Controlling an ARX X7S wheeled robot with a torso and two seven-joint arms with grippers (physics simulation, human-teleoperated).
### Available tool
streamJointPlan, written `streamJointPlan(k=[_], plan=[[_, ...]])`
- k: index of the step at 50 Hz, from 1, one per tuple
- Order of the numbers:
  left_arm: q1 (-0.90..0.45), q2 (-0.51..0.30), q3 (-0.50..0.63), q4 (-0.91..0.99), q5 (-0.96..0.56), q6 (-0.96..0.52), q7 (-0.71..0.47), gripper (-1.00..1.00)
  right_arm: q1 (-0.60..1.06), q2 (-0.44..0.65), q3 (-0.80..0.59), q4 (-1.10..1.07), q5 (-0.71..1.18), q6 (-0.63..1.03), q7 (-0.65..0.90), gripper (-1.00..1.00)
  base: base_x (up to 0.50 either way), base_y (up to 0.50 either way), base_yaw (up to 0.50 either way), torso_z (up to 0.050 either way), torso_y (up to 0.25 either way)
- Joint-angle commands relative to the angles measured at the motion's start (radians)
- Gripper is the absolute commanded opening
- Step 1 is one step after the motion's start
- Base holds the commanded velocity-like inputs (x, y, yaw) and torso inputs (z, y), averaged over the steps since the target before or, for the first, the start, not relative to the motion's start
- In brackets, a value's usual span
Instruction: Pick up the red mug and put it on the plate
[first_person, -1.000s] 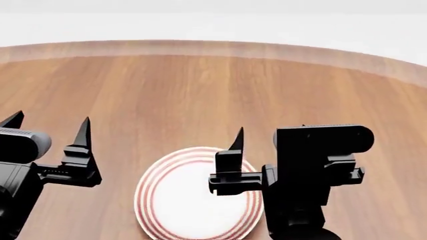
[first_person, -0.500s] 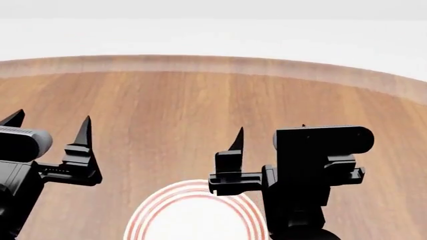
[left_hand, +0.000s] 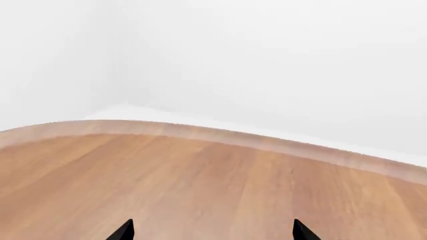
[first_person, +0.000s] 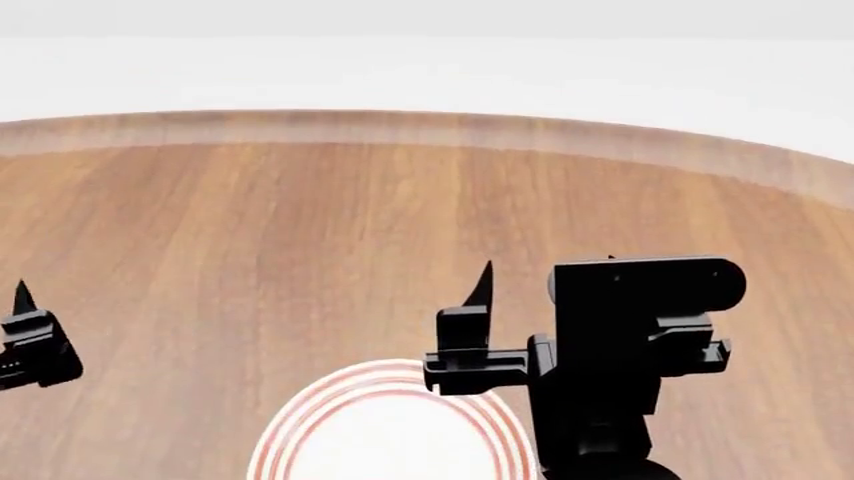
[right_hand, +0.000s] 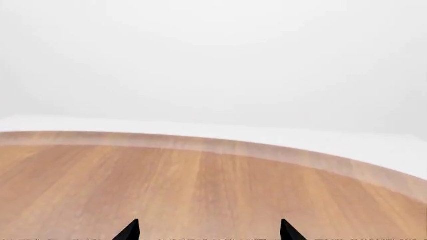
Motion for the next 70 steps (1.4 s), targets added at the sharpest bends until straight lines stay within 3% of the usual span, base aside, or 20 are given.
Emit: streamJointPlan(k=[1, 18, 19, 36, 70], plan=[[0.083, 0.01, -0.14, -0.099, -0.011, 0.093, -0.055, 1.0, -0.001, 0.007, -0.003, 0.02, 0.005, -0.013, 0.0, 1.0, 0.0, 0.0, 0.0, 0.0, 0.0], [0.132, 0.022, -0.197, -0.221, -0.032, 0.207, -0.042, 1.0, -0.005, 0.012, -0.026, 0.05, 0.003, -0.032, 0.003, 1.0, 0.0, 0.0, 0.0, 0.0, 0.0], [0.11, 0.019, -0.226, -0.349, -0.049, 0.251, -0.018, 1.0, -0.007, 0.011, -0.036, 0.079, -0.001, -0.045, -0.002, 1.0, 0.0, 0.0, 0.0, 0.0, 0.0], [0.093, 0.009, -0.213, -0.41, -0.053, 0.279, -0.011, 1.0, -0.007, 0.015, -0.045, 0.092, 0.006, -0.056, 0.003, 1.0, 0.0, 0.0, 0.0, 0.0, 0.0], [-0.24, -0.075, -0.165, -1.135, 0.043, 0.575, 0.042, 1.0, -0.016, 0.023, -0.06, 0.146, 0.022, -0.098, -0.003, 1.0, 0.0, 0.0, 0.0, 0.0, 0.0]])
